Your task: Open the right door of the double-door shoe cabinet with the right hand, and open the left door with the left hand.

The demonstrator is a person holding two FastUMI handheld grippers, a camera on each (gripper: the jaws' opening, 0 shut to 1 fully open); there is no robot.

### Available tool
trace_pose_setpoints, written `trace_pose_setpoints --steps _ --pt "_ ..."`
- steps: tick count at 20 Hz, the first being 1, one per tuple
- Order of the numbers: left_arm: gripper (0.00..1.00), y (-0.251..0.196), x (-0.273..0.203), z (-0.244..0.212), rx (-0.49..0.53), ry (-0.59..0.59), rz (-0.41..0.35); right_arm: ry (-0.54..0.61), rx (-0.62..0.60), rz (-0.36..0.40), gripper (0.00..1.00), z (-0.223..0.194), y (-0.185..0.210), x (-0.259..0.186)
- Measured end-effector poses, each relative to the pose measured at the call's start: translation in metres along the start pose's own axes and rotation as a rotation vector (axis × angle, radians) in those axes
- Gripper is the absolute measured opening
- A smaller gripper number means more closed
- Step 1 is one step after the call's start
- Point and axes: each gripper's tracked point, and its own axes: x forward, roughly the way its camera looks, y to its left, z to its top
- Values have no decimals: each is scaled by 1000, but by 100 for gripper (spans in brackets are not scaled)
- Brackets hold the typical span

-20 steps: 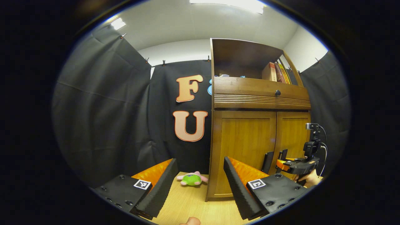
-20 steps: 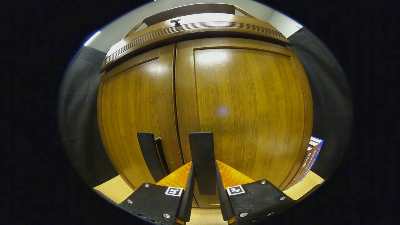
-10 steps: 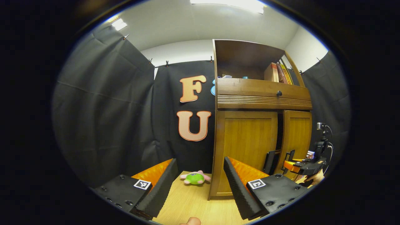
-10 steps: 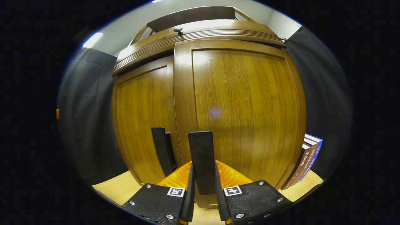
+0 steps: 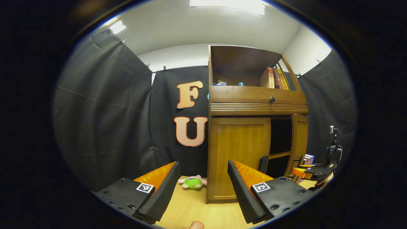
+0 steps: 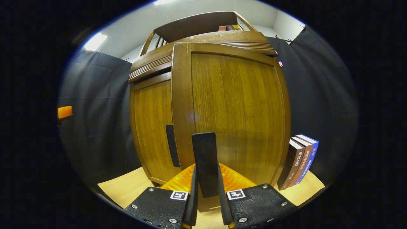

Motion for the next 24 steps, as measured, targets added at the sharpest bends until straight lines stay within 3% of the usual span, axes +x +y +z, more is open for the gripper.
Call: trace_pose_setpoints --steps 9,10,11,14,15,16,17,19,20,21,24 --pt "95 -53 -12 -7 -8 38 -104 -21 4 -54 29 1 -39 -60" --pt "96 -58 -12 -7 -15 41 -115 -21 4 -63 19 1 -43 -64" --pt "96 -62 -14 -8 -21 44 -123 -21 5 -75 27 2 -48 -72" --pt "96 -72 -15 -11 -31 47 -137 -22 -2 -110 21 3 -64 -89" --pt "96 -74 -14 -12 -32 47 -138 -20 -3 -118 28 3 -68 -94" --pt "95 -76 -14 -12 -35 47 -140 -19 -3 -128 19 2 -73 -99" --pt "95 -79 -13 -12 -37 47 -141 -19 -2 -138 17 3 -76 -102" --pt "96 -83 -13 -9 -32 41 -143 -21 0 -161 15 4 -87 -111" --pt "96 -84 -14 -7 -29 36 -142 -22 -1 -174 24 4 -93 -114" --pt "96 -86 -13 -6 -27 32 -144 -23 -4 -188 12 5 -98 -118" --pt "95 -93 -15 -1 -20 21 -151 -20 -11 -218 10 5 -110 -123"
